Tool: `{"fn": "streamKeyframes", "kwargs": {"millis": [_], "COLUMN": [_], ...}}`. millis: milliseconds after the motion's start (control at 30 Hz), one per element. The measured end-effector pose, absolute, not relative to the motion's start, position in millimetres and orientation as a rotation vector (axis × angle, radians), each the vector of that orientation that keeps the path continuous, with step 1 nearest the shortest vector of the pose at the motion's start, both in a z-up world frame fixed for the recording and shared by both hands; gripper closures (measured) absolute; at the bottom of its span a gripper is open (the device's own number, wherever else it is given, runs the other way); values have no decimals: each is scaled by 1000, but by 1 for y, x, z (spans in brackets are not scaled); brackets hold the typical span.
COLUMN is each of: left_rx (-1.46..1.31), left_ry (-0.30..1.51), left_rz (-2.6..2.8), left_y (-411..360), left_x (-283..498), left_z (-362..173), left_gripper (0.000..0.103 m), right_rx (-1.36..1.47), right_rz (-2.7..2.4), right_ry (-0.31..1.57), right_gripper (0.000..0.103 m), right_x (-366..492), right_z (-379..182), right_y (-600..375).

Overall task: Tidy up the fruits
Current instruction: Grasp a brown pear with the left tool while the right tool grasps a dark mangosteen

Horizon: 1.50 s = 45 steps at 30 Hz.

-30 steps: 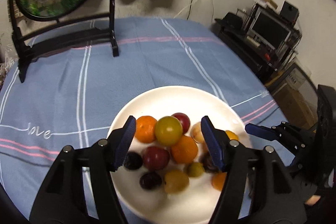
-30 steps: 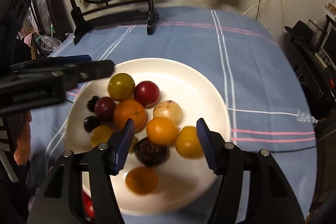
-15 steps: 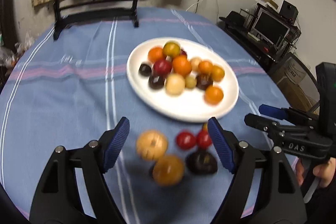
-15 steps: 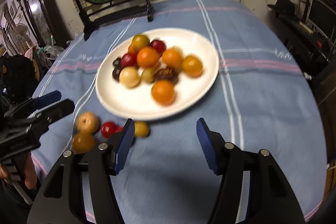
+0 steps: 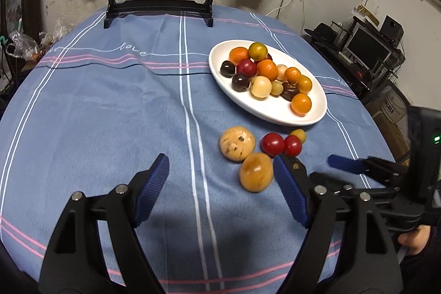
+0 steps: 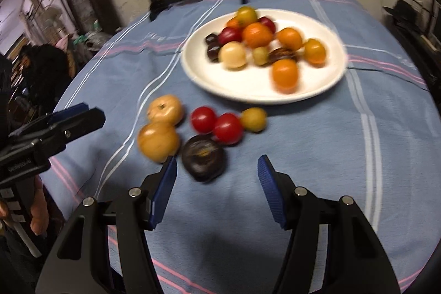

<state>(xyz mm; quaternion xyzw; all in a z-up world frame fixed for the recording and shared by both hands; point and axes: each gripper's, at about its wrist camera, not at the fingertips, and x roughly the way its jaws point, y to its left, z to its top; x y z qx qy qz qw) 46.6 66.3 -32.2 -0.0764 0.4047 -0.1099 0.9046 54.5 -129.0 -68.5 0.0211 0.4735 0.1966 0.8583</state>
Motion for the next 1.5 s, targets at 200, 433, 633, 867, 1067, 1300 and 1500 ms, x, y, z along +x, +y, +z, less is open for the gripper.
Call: {"fn": "streamKeyframes", "kwargs": {"millis": [200, 433, 633, 867, 1067, 1300, 1500], "left_rx": [-162, -187, -172, -99, -29, 1, -45], "left_ry": [837, 851, 880, 930, 936, 969, 961], "left_rz": [-221, -212, -255, -328, -331, -293, -303], "left_y": [75, 83, 68, 25, 0, -6, 0], "left_x": [37, 34, 37, 50, 63, 81, 75], "left_z": [-34, -37, -44, -62, -73, -89, -81], "left_gripper": [23, 22, 22, 22, 23, 62, 64], "right_rx": [22, -61, -31, 68, 143, 169, 175], "right_rz": [410, 398, 405, 264, 263, 298, 309], "right_ry": [1027, 982, 978, 936, 940, 953, 944], "right_gripper": [41, 56, 57, 57, 57, 57, 57], "right_x": [66, 69, 63, 52, 48, 48, 48], "right_z": [-85, -96, -87, -74, -80, -84, -80], "right_y": [-114, -100, -109, -174, -199, -204, -203]}}
